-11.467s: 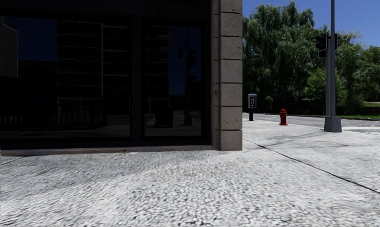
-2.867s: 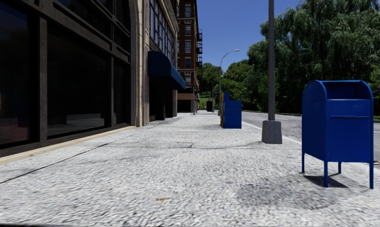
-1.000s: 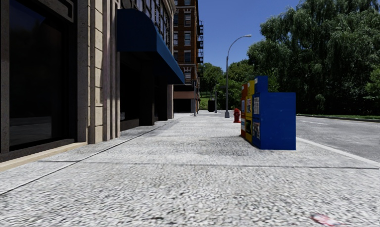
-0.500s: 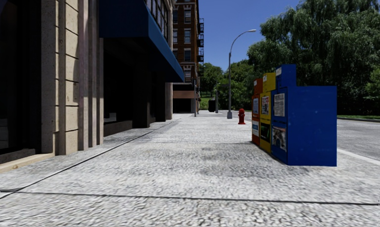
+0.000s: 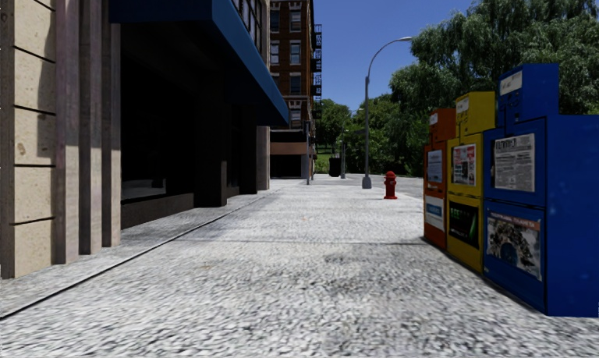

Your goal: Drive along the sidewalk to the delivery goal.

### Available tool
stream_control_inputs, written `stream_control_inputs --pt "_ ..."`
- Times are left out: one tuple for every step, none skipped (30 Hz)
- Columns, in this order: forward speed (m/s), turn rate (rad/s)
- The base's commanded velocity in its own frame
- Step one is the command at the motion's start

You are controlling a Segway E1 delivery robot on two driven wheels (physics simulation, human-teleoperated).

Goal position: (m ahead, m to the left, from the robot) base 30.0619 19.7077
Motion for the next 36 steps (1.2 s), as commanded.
stream_control_inputs --pt "2.00 0.00" --pt "2.00 0.00" --pt "2.00 0.00" --pt "2.00 0.00" --pt "2.00 0.00" --pt "2.00 0.00" --pt "2.00 0.00" --pt "2.00 0.00" --pt "2.00 0.00" --pt "2.00 0.00" --pt "2.00 0.00" --pt "2.00 0.00" --pt "2.00 0.00" --pt "2.00 0.00" --pt "2.00 0.00" --pt "2.00 0.00" --pt "2.00 0.00" --pt "2.00 0.00" --pt "2.00 0.00" --pt "2.00 0.00" --pt "2.00 0.00" --pt "2.00 0.00" --pt "2.00 0.00" --pt "2.00 0.00" --pt "2.00 0.00" --pt "2.00 0.00" --pt "2.00 0.00" --pt "2.00 0.00" --pt "2.00 0.00" --pt "2.00 0.00" --pt "2.00 0.00" --pt "2.00 0.00" --pt "2.00 0.00" --pt "2.00 0.00" --pt "2.00 0.00" --pt "2.00 0.00"
